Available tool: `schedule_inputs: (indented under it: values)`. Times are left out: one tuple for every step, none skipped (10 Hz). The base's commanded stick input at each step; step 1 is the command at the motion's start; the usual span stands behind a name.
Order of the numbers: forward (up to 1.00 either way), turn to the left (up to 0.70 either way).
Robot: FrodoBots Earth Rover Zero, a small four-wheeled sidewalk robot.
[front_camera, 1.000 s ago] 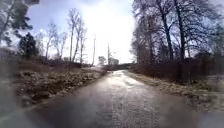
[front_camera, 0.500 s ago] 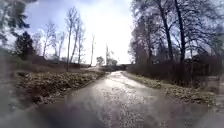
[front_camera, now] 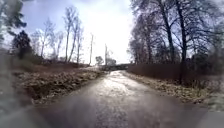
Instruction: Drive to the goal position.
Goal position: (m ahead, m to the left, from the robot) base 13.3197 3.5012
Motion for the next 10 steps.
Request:
schedule_inputs:
  values:
    - [0.85, 0.0]
    - [0.85, 0.0]
    - [0.85, 0.0]
    - [0.85, 0.0]
    - [0.85, 0.0]
    - [0.85, 0.0]
    - [0.85, 0.0]
    - [0.85, 0.0]
    - [0.85, 0.0]
    - [0.85, 0.0]
